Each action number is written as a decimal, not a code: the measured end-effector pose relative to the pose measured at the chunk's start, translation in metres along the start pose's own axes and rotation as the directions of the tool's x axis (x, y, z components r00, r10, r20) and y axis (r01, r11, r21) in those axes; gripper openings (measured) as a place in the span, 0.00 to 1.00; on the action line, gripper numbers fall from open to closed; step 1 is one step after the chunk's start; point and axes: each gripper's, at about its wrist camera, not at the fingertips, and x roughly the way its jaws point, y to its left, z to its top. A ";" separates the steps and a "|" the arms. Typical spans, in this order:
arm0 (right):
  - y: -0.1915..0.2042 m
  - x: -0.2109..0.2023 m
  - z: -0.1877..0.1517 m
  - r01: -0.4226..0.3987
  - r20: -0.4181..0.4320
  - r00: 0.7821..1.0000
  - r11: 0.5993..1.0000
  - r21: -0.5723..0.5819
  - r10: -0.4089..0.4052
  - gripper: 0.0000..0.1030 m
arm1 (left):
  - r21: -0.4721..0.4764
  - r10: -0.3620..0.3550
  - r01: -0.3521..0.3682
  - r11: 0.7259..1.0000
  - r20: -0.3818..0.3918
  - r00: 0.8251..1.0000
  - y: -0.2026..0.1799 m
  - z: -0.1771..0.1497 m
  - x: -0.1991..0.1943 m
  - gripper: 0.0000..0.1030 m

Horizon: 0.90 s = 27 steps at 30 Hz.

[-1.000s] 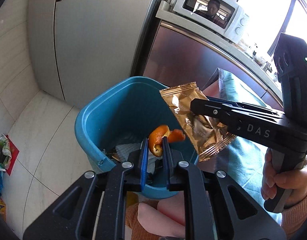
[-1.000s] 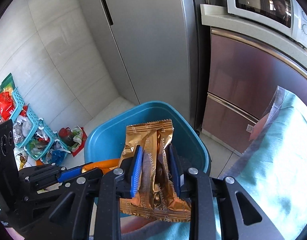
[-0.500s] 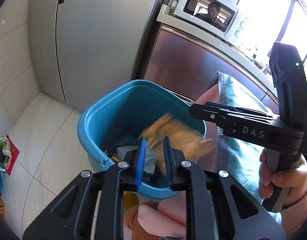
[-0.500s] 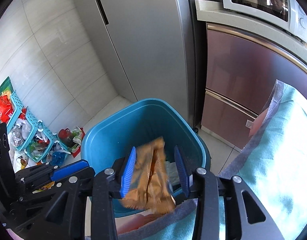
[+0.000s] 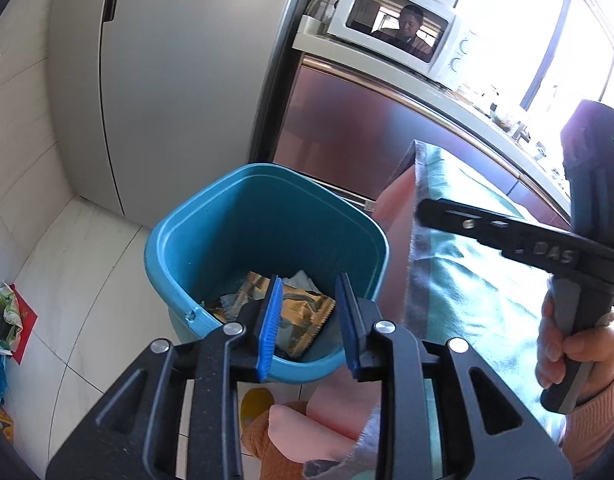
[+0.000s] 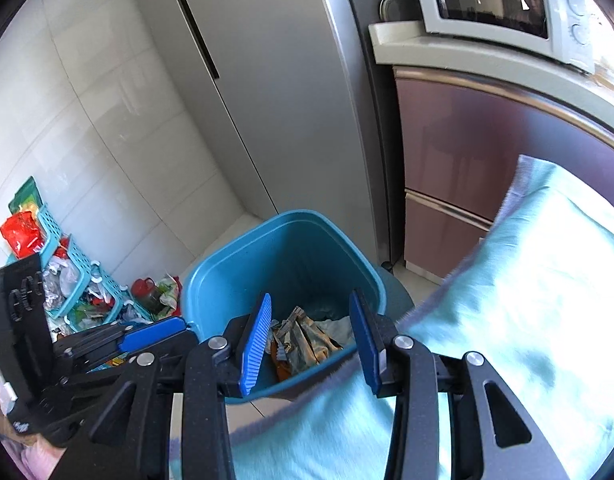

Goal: Collect trash
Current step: 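Move both tools to the white paper cups on the table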

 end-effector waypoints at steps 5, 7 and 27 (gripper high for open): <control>-0.013 -0.037 -0.014 0.001 0.058 0.998 1.000 0.017 -0.002 0.37 | 0.039 -0.042 0.043 0.998 -0.009 0.999 -0.017 -0.004 -0.005 0.27; -0.020 -0.054 -0.022 0.003 0.083 0.997 0.999 0.033 -0.006 0.38 | 0.060 -0.065 0.065 0.996 -0.006 0.998 -0.027 -0.005 -0.007 0.27; -0.141 -0.220 -0.174 0.186 0.249 0.909 0.861 0.473 -0.333 0.38 | 0.383 -0.379 0.428 0.819 -0.199 0.904 -0.230 -0.031 0.018 0.31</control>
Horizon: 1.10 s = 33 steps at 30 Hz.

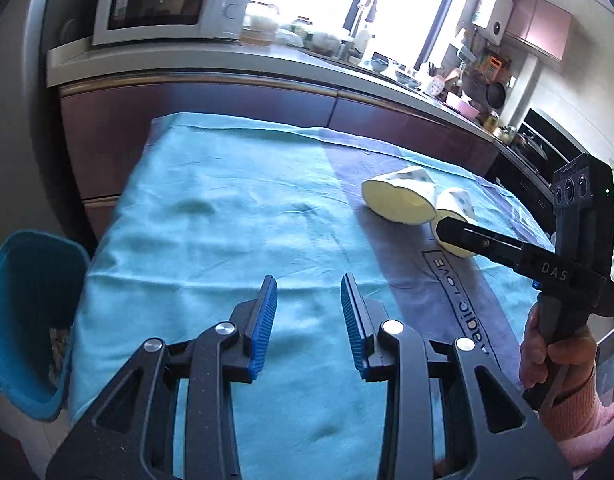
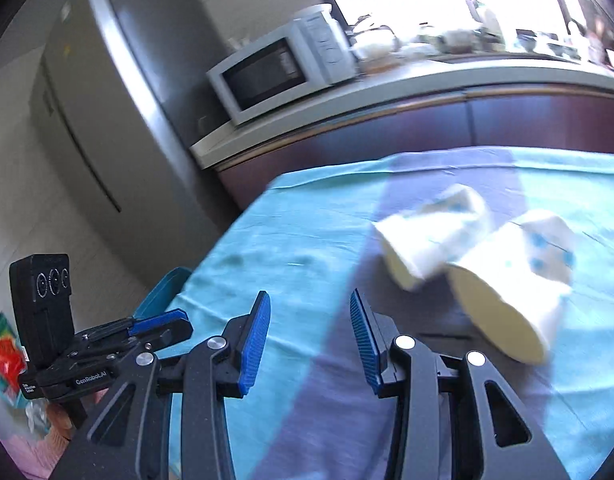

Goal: Collect trash
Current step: 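Move both tools to the white paper cups on the table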

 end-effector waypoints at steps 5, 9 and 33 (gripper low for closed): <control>-0.036 -0.010 -0.003 0.027 0.037 0.999 0.995 0.100 -0.031 0.38 | 0.056 -0.069 0.071 0.996 -0.035 0.997 -0.033 0.018 0.027 0.31; -0.058 -0.011 -0.005 0.032 0.046 0.998 0.986 0.166 -0.040 0.38 | 0.062 -0.121 0.125 0.990 -0.072 0.990 -0.052 0.034 0.052 0.31; -0.123 -0.019 0.005 0.032 0.098 0.993 0.942 0.334 -0.069 0.38 | -0.085 -0.250 0.237 0.968 -0.217 0.944 -0.081 0.073 0.153 0.31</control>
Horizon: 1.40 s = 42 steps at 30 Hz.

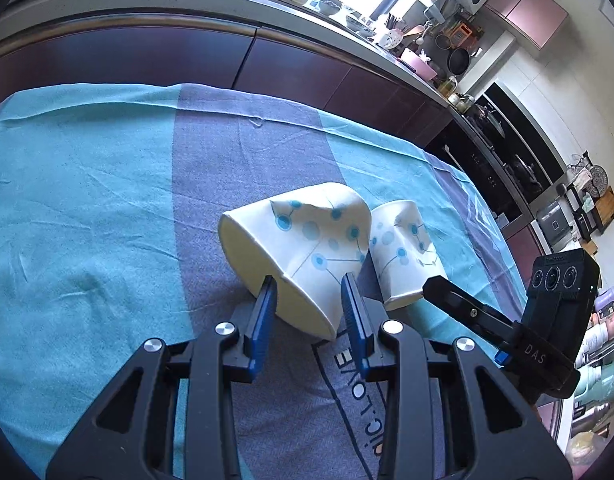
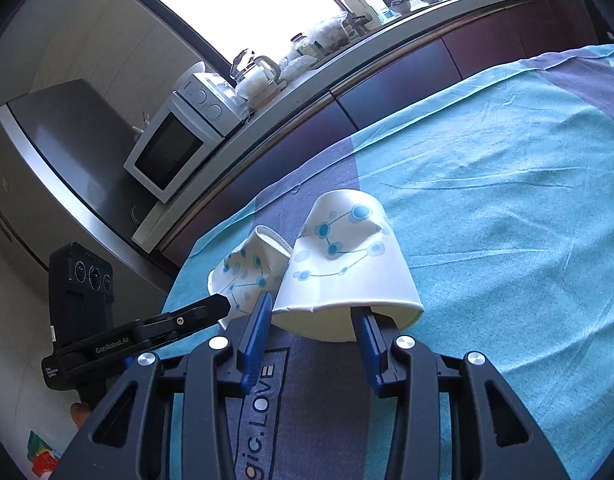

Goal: Collect trash
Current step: 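Move both tools to the white paper cups on the table, then grasp one paper cup with the left gripper while the right gripper grasps the other cup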

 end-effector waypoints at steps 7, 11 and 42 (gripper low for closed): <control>-0.007 0.004 0.003 -0.011 0.001 1.000 0.999 0.033 0.011 0.28 | -0.034 -0.029 0.029 0.999 -0.001 1.000 0.000 0.008 0.008 0.21; -0.009 0.006 0.001 -0.017 -0.002 1.000 0.999 0.049 0.017 0.20 | -0.027 -0.041 0.041 0.999 0.001 0.999 -0.002 0.006 0.008 0.16; -0.007 0.011 0.009 0.013 0.052 0.999 0.998 0.059 -0.016 0.03 | 0.013 0.060 -0.062 0.998 0.120 0.991 0.002 -0.027 -0.057 0.04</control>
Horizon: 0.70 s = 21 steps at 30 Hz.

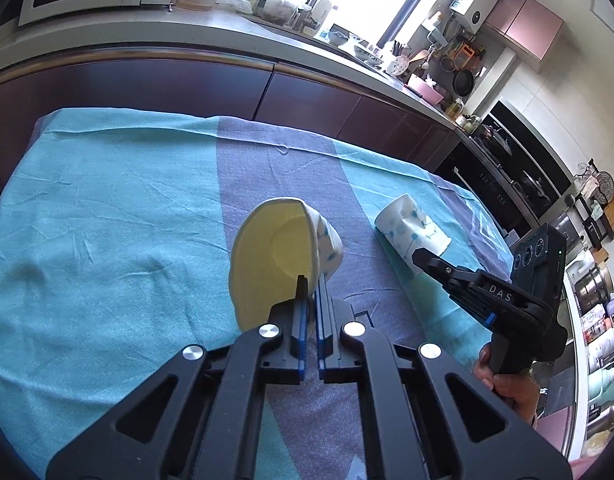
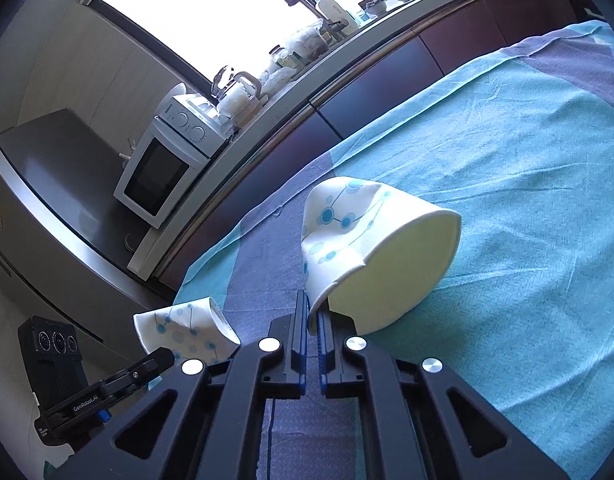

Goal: Collect trash
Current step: 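Grasp one paper cup with the left gripper while the right gripper grasps the other cup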

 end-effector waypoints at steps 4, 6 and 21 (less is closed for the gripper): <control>0.014 -0.006 -0.004 -0.028 0.003 1.000 0.999 -0.045 0.028 0.02 | -0.006 0.016 -0.016 1.000 0.004 1.000 0.004 -0.003 -0.009 0.04; 0.022 -0.009 -0.006 -0.043 -0.001 0.999 0.997 -0.069 0.043 0.02 | -0.006 0.024 -0.024 1.000 0.012 1.000 0.007 -0.006 -0.015 0.04; 0.086 -0.009 -0.034 -0.202 -0.106 0.977 0.959 -0.198 0.184 0.02 | -0.051 0.087 -0.083 0.995 0.103 0.991 0.041 -0.026 -0.083 0.04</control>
